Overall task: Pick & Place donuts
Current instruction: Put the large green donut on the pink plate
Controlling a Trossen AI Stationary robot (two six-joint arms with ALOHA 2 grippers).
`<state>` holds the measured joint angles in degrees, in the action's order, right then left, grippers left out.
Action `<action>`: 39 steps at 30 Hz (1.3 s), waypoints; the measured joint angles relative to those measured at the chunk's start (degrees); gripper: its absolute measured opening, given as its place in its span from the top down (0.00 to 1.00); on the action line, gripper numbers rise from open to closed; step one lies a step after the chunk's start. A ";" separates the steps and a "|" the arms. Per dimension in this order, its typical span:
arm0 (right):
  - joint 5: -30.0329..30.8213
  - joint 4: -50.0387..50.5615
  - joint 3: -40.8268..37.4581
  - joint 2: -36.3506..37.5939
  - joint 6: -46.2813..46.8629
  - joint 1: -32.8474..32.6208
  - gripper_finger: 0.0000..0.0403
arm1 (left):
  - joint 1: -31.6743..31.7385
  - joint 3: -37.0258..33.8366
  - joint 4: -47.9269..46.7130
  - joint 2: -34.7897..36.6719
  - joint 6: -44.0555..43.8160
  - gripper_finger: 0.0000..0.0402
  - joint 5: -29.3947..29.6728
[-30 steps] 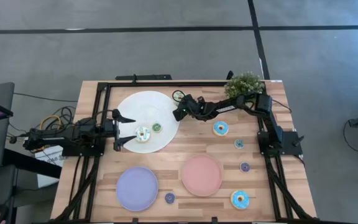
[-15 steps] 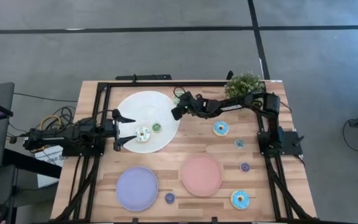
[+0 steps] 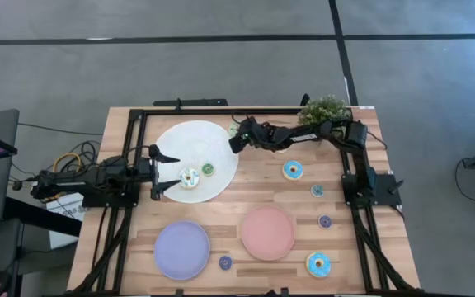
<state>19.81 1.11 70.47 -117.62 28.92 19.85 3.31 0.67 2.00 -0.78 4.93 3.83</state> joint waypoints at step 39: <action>-3.35 9.38 6.15 -1.68 3.53 1.97 0.79 | 0.01 0.00 0.00 0.02 0.00 0.15 -0.02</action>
<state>16.47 10.49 76.62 -119.30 32.45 21.82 3.33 0.67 2.00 -0.75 4.93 3.81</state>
